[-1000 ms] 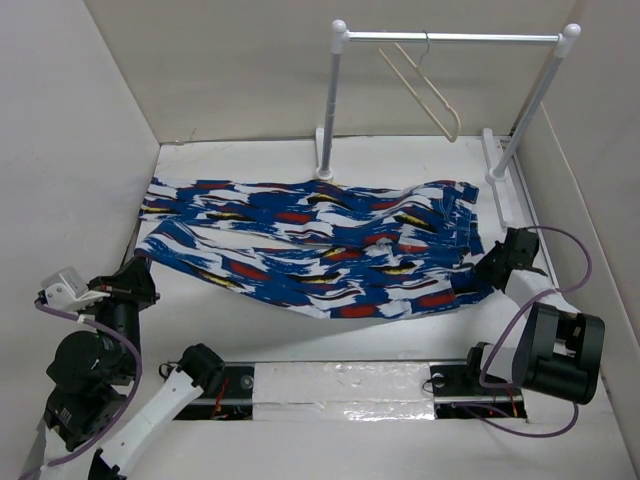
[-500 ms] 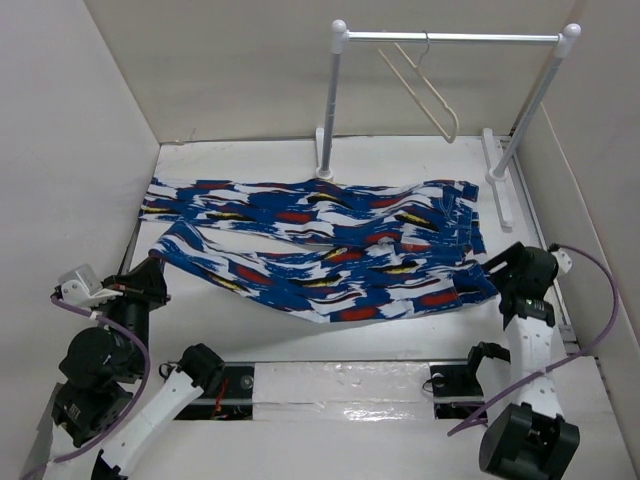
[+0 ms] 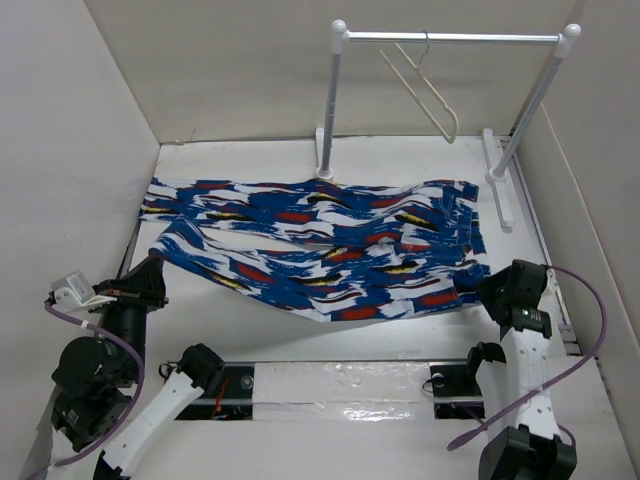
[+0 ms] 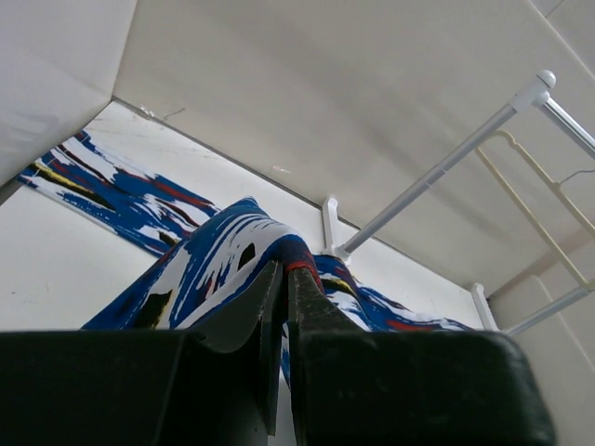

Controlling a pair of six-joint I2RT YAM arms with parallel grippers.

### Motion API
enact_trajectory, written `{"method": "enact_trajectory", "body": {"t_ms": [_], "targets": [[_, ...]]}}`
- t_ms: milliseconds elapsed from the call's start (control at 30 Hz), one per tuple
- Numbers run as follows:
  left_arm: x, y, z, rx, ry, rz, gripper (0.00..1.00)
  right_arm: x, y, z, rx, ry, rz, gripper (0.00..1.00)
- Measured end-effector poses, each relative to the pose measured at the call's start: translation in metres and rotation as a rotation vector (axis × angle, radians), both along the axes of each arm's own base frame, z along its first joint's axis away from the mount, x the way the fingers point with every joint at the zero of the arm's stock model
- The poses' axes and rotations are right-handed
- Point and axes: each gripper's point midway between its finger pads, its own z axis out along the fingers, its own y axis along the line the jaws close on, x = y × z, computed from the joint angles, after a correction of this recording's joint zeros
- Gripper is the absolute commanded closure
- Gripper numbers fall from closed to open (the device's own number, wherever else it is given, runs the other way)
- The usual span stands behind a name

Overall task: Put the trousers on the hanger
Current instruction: Fold the trousers at the center of the board.

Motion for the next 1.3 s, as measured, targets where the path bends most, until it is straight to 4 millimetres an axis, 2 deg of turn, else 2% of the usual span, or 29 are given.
{"method": "enact_trajectory", "body": {"t_ms": [67,167,233,300,400,433,567,733,800,867,1033,1133,1233,1300], "targets": [[-0.001,0.001,0.0,-0.003,-0.004,0.001,1.0,-0.001,0.003,-0.012,0.022,0.049,0.003,0.59],[-0.001,0.004,0.0,-0.006,-0.004,0.015,1.0,-0.006,0.005,-0.032,0.053,0.14,-0.003,0.63],[-0.001,0.005,0.0,-0.006,-0.003,0.022,1.0,-0.008,0.003,-0.04,0.054,0.178,-0.009,0.75],[-0.001,0.006,0.0,-0.005,-0.001,0.03,1.0,-0.006,0.0,-0.041,0.042,0.184,-0.014,0.95],[0.0,0.009,-0.001,-0.003,0.005,0.048,1.0,-0.001,-0.008,-0.04,0.001,0.173,-0.024,0.96],[0.0,0.009,-0.001,-0.002,0.007,0.052,1.0,0.0,-0.011,-0.039,-0.015,0.174,-0.027,1.0],[0.0,0.012,-0.001,-0.005,0.009,0.066,1.0,0.006,-0.021,-0.028,-0.072,0.159,-0.022,1.0],[-0.001,0.014,-0.001,-0.006,0.013,0.076,1.0,0.01,-0.023,-0.016,-0.106,0.106,-0.006,1.0],[-0.001,0.015,-0.002,-0.004,0.018,0.08,1.0,0.009,-0.023,-0.004,-0.123,0.072,0.001,1.0],[-0.001,0.017,-0.002,-0.002,0.023,0.091,1.0,0.011,-0.024,0.023,-0.156,0.002,0.01,1.0],[-0.001,0.025,0.009,-0.014,0.023,0.145,1.0,0.014,-0.029,0.136,-0.3,-0.249,0.016,1.0],[-0.003,0.032,0.014,-0.021,0.009,0.18,1.0,0.002,-0.029,0.189,-0.384,-0.343,0.014,1.0],[-0.008,0.04,0.022,-0.04,0.0,0.201,1.0,-0.01,-0.026,0.212,-0.432,-0.372,0.028,1.0],[-0.007,0.042,0.028,-0.052,-0.002,0.211,1.0,-0.015,-0.025,0.212,-0.455,-0.358,0.048,1.0]]}}
